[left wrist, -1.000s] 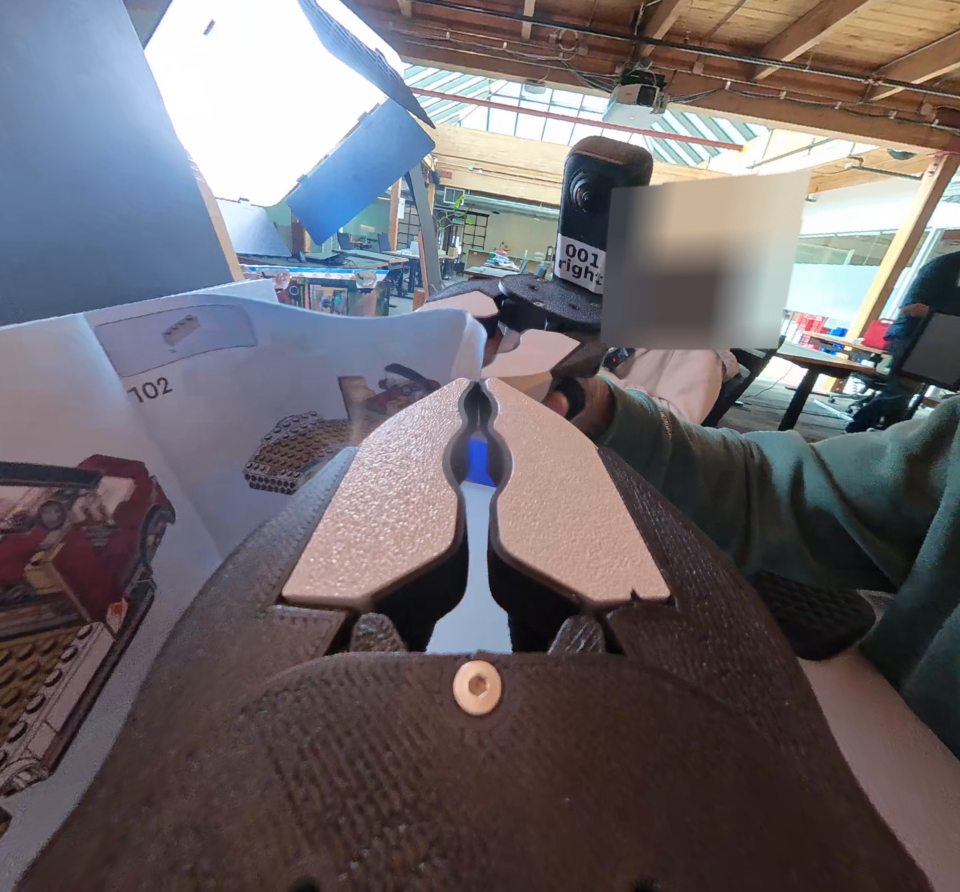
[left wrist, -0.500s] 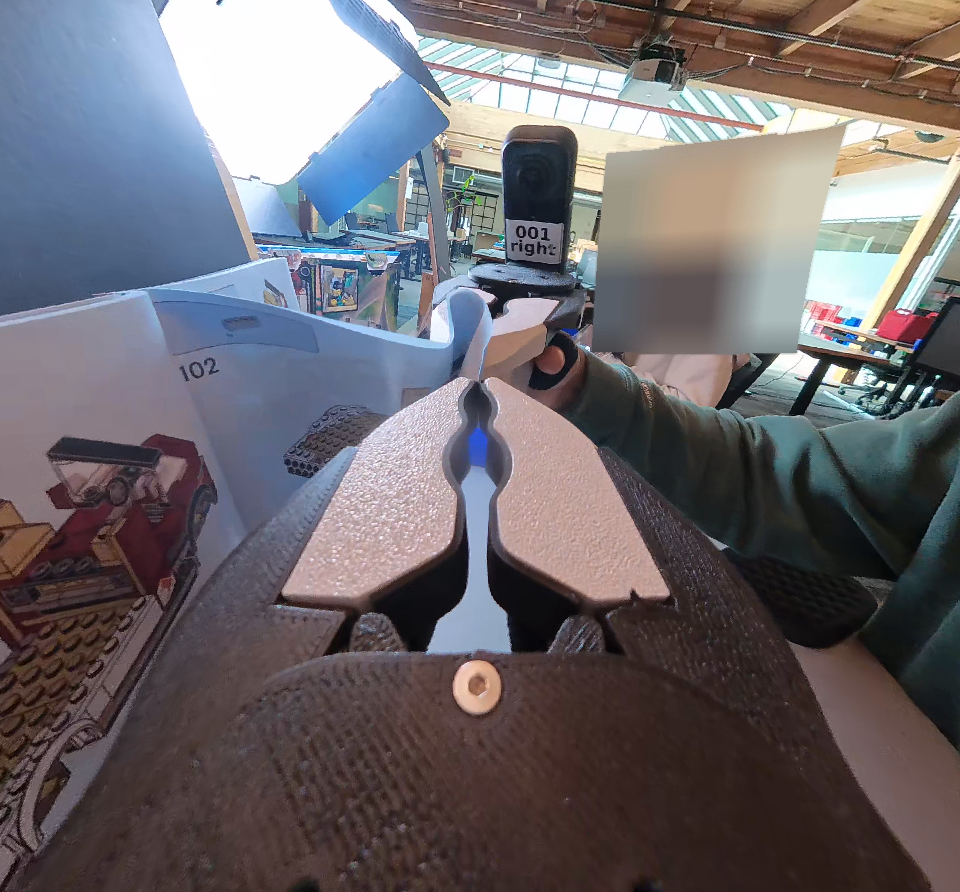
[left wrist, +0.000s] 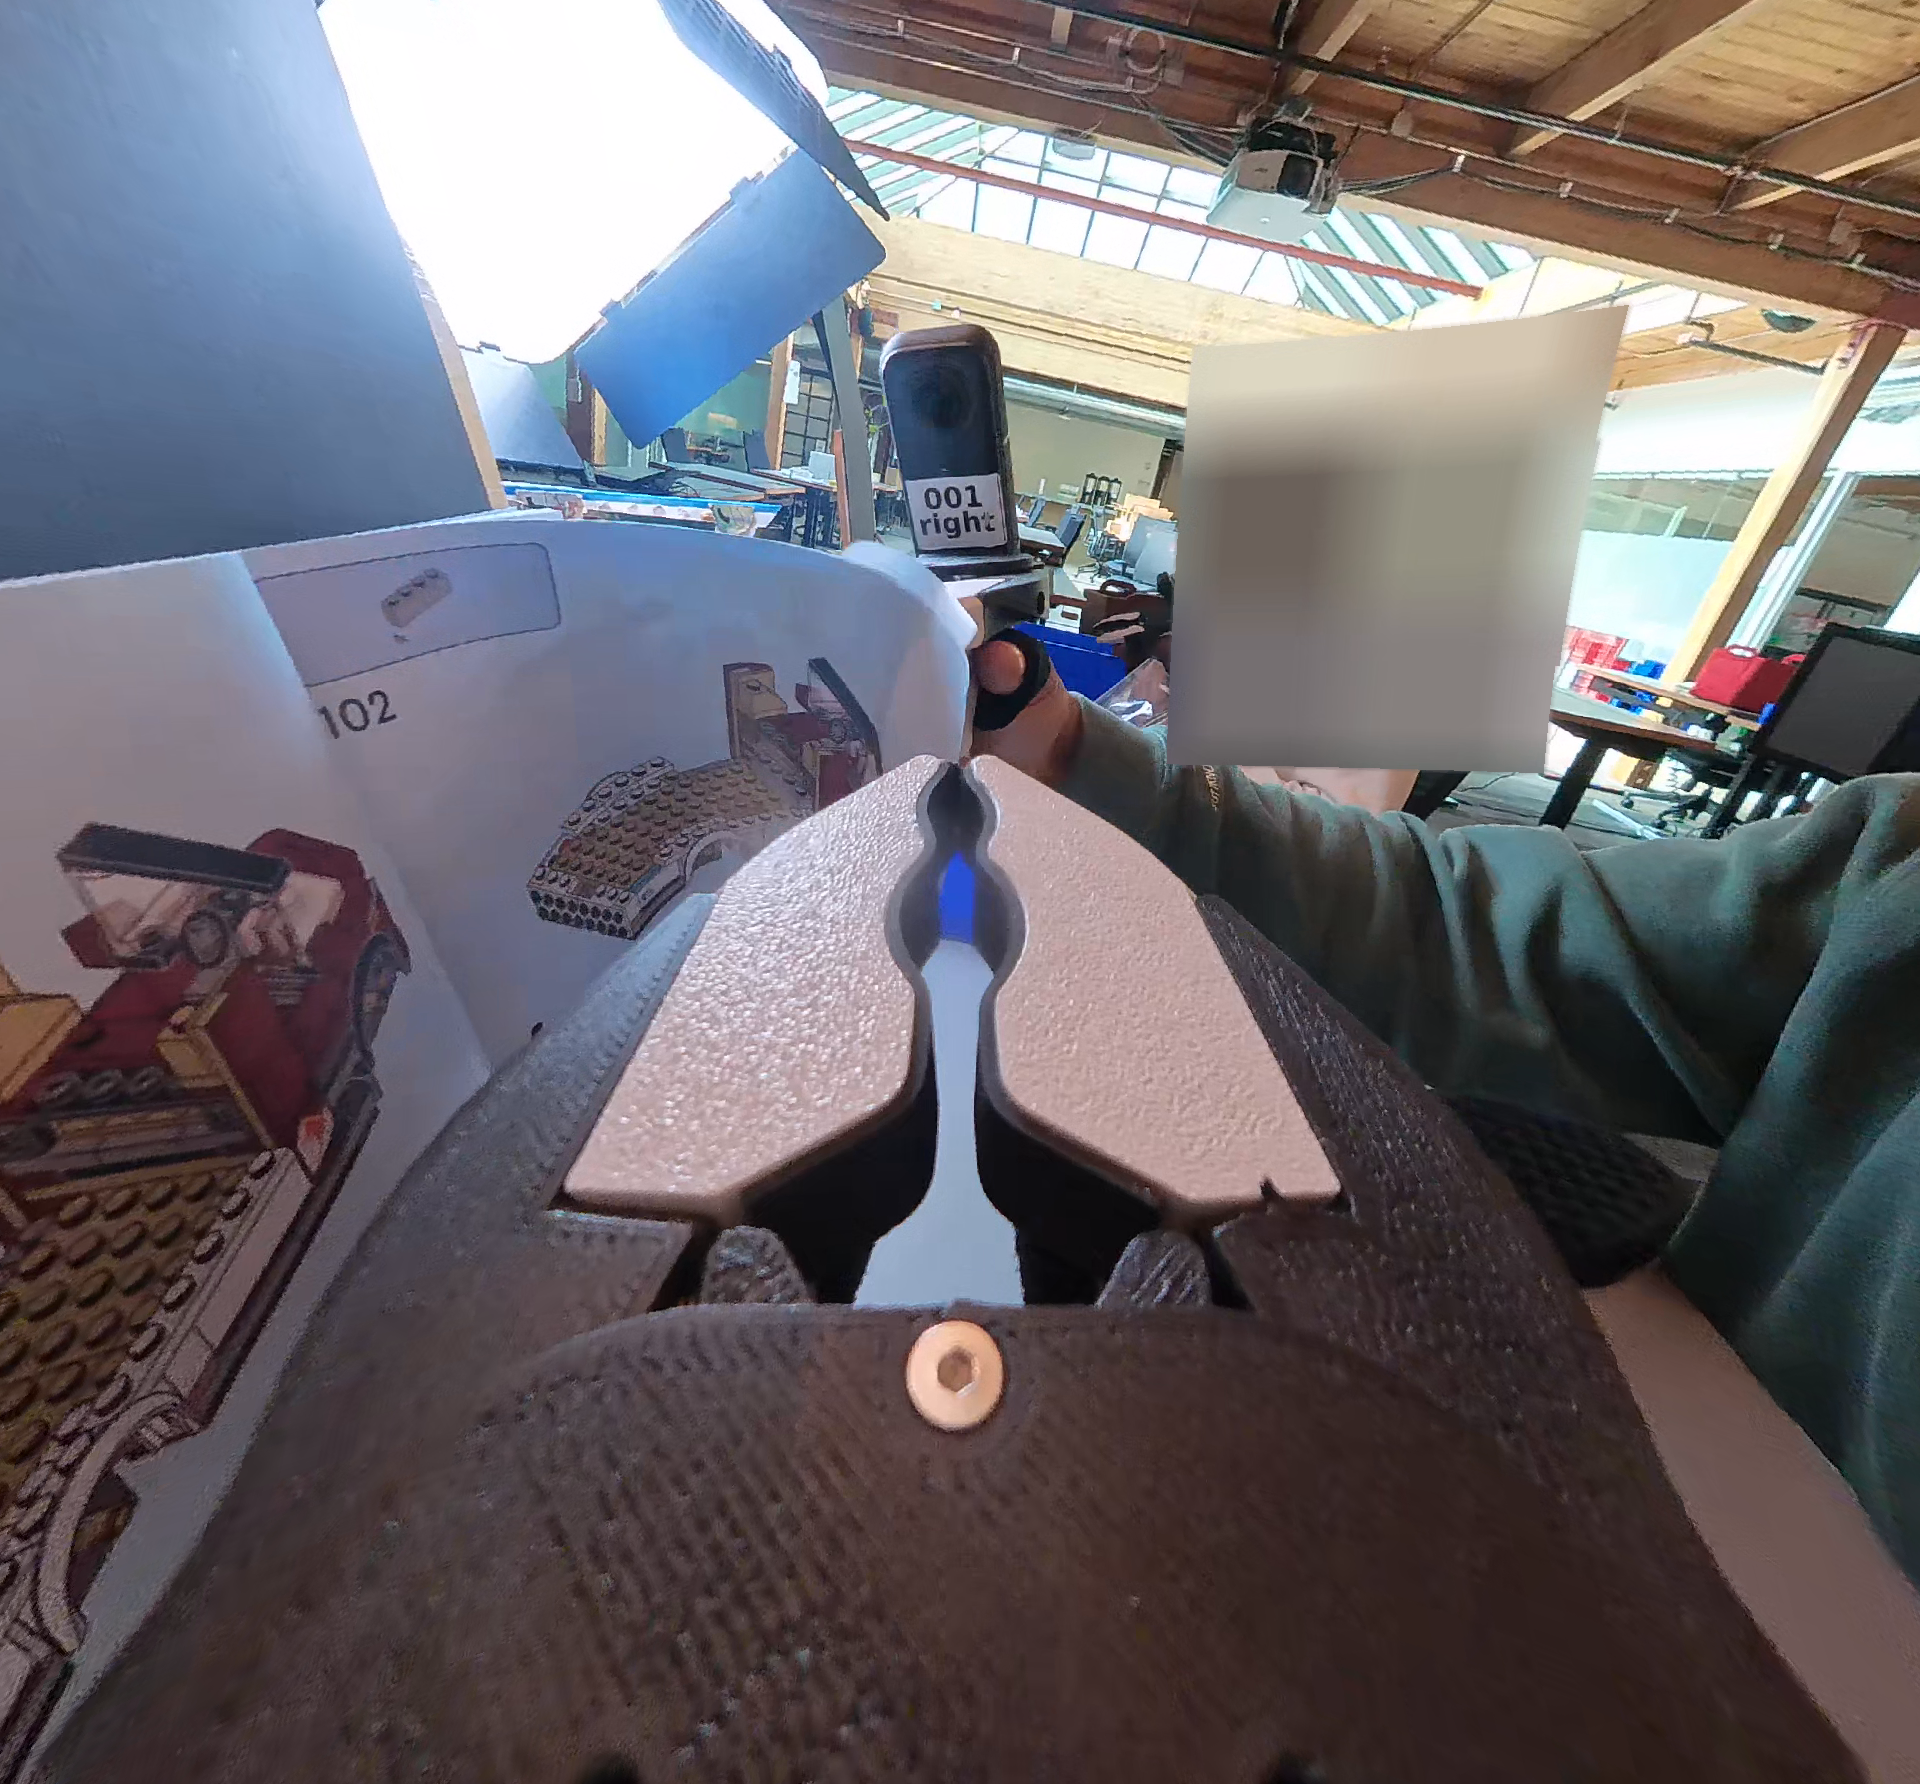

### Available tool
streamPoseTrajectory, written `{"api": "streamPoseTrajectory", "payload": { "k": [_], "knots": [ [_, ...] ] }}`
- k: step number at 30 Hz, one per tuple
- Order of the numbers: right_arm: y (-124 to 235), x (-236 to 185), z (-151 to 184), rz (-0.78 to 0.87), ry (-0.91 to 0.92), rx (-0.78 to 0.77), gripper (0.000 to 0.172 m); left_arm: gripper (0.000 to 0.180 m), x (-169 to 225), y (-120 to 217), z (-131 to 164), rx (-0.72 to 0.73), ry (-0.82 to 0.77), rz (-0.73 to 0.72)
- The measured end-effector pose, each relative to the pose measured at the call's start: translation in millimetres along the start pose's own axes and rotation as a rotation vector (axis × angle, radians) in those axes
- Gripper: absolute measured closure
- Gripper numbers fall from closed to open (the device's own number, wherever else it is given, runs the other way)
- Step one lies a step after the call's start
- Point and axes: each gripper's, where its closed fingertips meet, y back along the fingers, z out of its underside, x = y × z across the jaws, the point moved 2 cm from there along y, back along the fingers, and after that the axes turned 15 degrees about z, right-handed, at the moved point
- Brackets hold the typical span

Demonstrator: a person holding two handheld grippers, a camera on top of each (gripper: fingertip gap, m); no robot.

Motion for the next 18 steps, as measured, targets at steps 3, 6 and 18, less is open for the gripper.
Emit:
{"api": "streamPoseTrajectory", "payload": {
  "k": [3,6,18],
  "knots": [
    [4,16,-6,0.106,-0.015,0.043,0.165,0.180,-1,1,-2,0.016,0.003,-0.007],
    [19,76,-11,0.561,-0.035,0.058,0.171,0.180,1,2,-7,0.017,-0.008,-0.023],
    [70,-20,-67,0.936,0.467,0.443,0.150,0.180,-3,22,-17,0.012,-0.014,-0.123]
  ]
}}
